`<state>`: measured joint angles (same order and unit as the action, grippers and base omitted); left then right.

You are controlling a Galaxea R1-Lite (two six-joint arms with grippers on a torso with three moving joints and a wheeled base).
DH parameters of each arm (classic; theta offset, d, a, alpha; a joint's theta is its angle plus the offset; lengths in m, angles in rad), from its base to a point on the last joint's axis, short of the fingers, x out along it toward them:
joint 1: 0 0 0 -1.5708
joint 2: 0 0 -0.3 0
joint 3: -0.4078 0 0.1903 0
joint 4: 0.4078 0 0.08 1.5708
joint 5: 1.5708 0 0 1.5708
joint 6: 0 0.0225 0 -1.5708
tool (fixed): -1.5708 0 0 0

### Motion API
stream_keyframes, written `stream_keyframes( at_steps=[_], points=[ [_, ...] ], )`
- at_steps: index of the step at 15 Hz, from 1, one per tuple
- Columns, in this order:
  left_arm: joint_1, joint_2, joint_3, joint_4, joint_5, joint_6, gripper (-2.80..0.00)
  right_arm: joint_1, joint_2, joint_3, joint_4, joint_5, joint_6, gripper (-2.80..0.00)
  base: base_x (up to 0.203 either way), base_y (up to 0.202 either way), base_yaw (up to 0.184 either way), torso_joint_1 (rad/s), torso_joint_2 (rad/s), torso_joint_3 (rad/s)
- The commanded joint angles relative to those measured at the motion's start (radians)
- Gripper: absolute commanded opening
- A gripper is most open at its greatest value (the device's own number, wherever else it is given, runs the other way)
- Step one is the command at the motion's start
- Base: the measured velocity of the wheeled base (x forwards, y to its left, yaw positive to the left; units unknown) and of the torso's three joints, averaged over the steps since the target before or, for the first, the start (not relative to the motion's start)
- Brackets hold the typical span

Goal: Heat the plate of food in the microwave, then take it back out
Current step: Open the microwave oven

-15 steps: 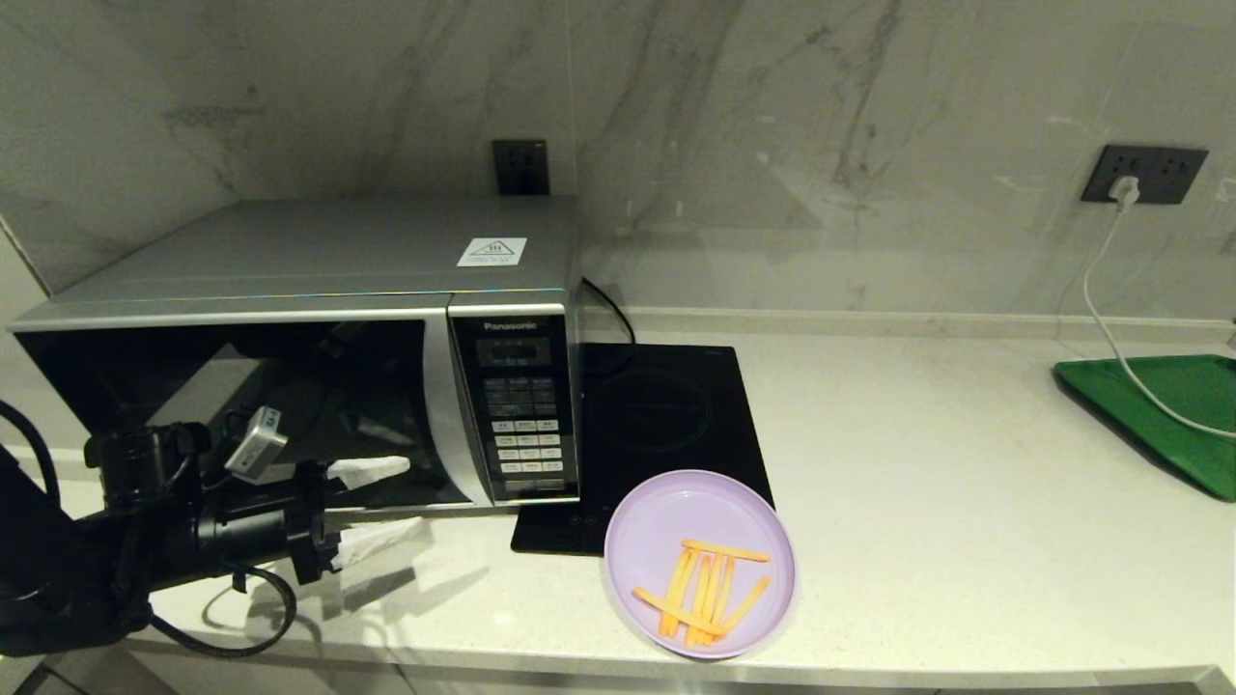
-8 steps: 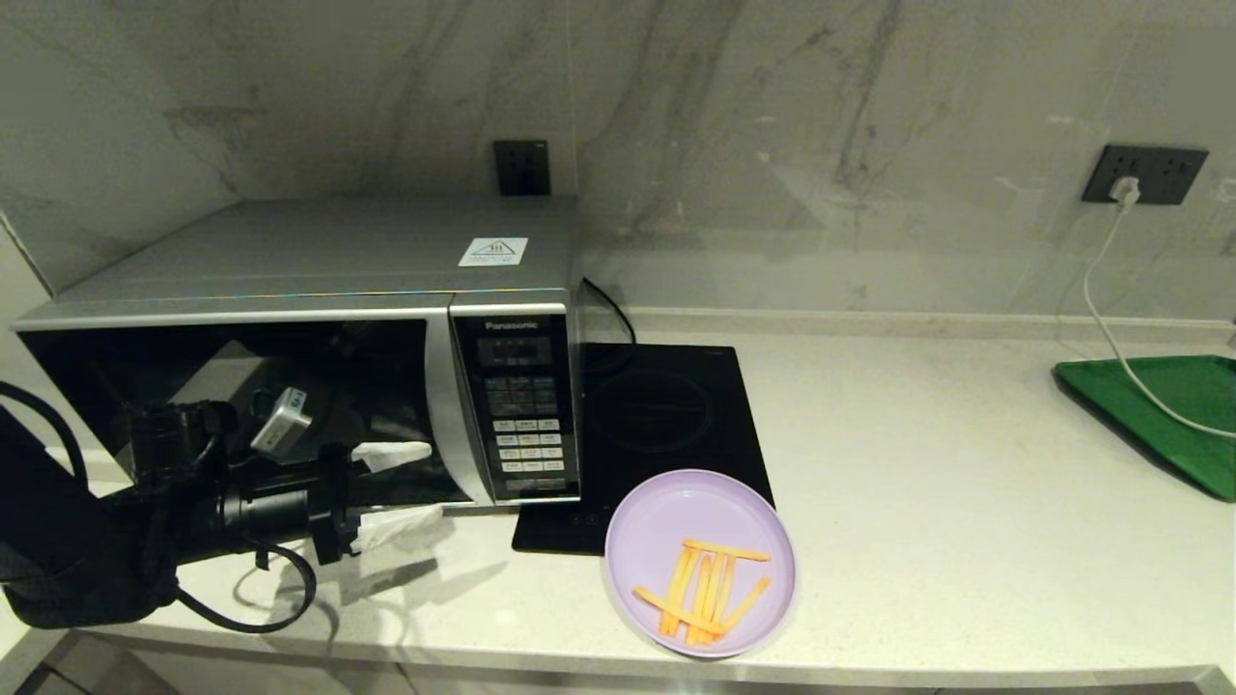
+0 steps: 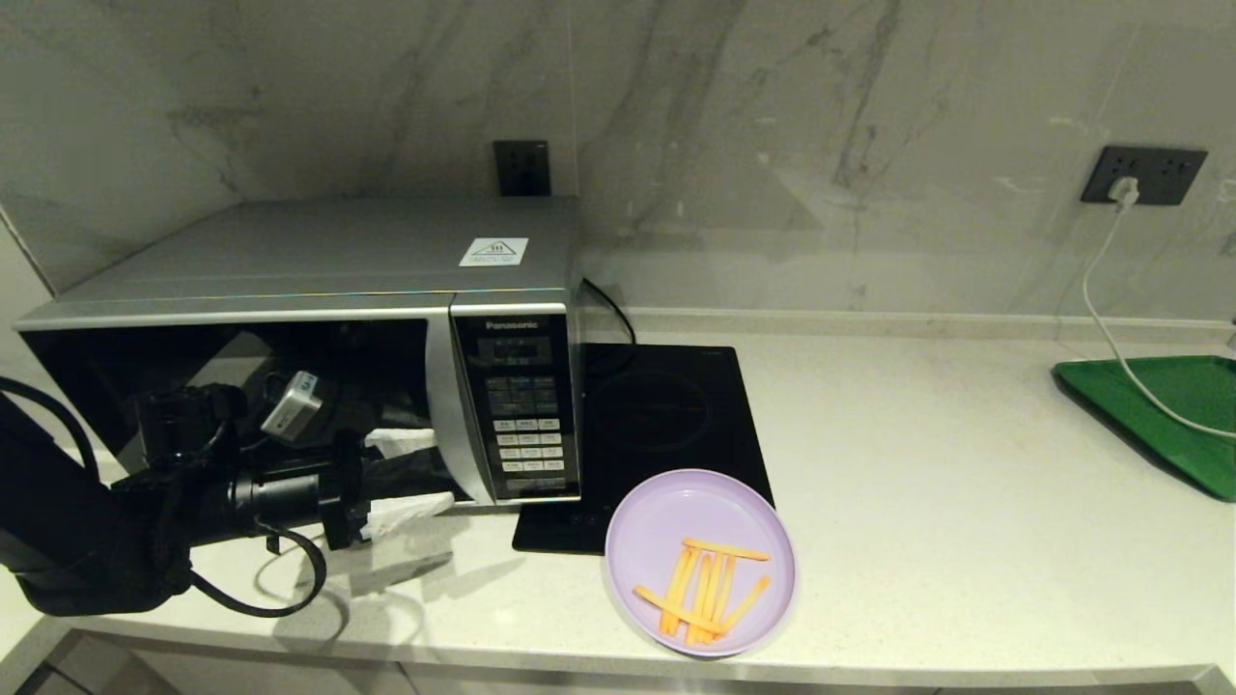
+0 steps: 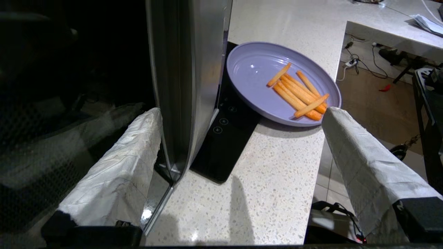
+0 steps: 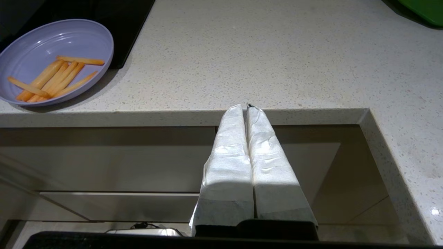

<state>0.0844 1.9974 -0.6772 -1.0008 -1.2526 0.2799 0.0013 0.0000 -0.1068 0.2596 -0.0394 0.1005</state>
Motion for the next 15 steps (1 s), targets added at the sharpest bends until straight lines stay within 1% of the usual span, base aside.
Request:
stream_keyframes(
  at_steps=[1, 4, 9, 15],
  points=[
    [-0.006, -0.009, -0.001, -0.035, -0.004, -0.022, 0.0, 0.0, 0.002, 0.001, 0.001, -0.001, 0.001, -2.8, 0.0, 0.0, 0.0, 0.0, 0.0, 0.0],
    [-0.021, -0.014, 0.007, -0.076, -0.005, -0.062, 0.0, 0.0, 0.002, 0.0, 0.001, -0.001, 0.001, -2.8, 0.0, 0.0, 0.0, 0.0, 0.0, 0.0],
    [-0.043, -0.02, 0.03, -0.079, -0.013, -0.082, 0.0, 0.0, 0.002, 0.001, 0.001, -0.001, 0.001, -2.8, 0.0, 0.0, 0.0, 0.0, 0.0, 0.0],
    [-0.043, -0.029, 0.068, -0.079, -0.078, -0.087, 0.0, 0.0, 0.002, -0.001, 0.001, -0.001, 0.001, -2.8, 0.0, 0.0, 0.0, 0.0, 0.0, 0.0]
  ],
)
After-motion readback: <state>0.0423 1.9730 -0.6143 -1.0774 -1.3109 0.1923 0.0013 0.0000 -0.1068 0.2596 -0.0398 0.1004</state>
